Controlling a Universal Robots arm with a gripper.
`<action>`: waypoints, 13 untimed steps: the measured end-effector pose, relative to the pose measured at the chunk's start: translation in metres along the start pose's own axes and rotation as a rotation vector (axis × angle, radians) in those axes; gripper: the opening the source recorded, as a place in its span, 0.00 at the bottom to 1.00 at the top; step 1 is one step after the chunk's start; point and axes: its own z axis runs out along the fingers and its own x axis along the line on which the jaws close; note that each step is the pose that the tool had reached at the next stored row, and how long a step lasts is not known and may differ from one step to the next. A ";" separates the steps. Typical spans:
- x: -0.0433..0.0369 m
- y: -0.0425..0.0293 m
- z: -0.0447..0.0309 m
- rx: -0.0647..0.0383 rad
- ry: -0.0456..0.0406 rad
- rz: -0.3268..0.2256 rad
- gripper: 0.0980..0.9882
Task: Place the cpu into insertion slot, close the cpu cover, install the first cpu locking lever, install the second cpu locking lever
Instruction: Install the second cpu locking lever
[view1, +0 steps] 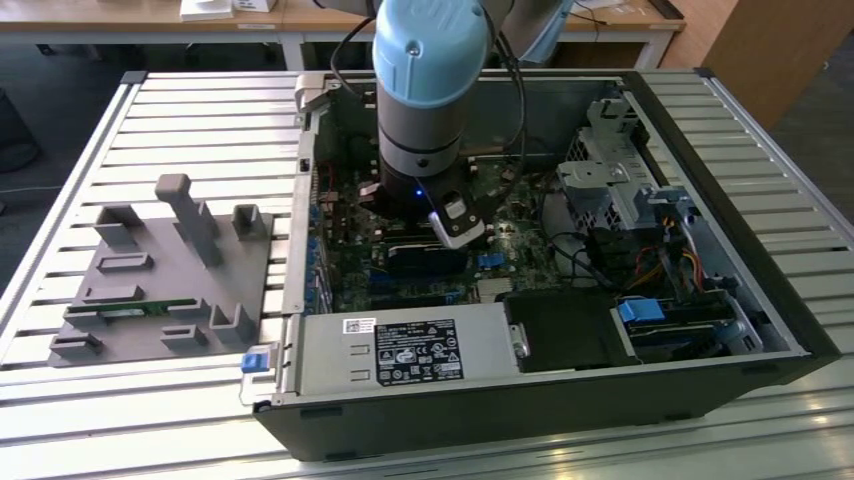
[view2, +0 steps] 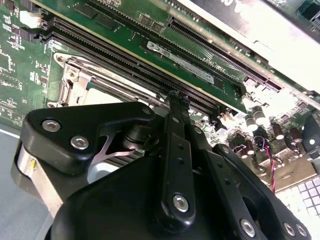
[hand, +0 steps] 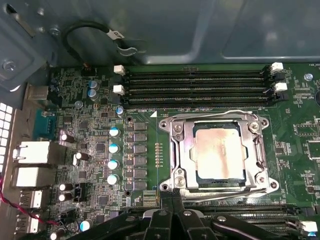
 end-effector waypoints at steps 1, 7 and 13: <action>0.0000 -0.0001 0.0002 -0.001 0.0001 0.000 0.01; 0.0000 -0.0003 0.0009 -0.013 0.0004 0.000 0.01; 0.0001 -0.0006 0.0019 -0.026 0.0009 0.000 0.01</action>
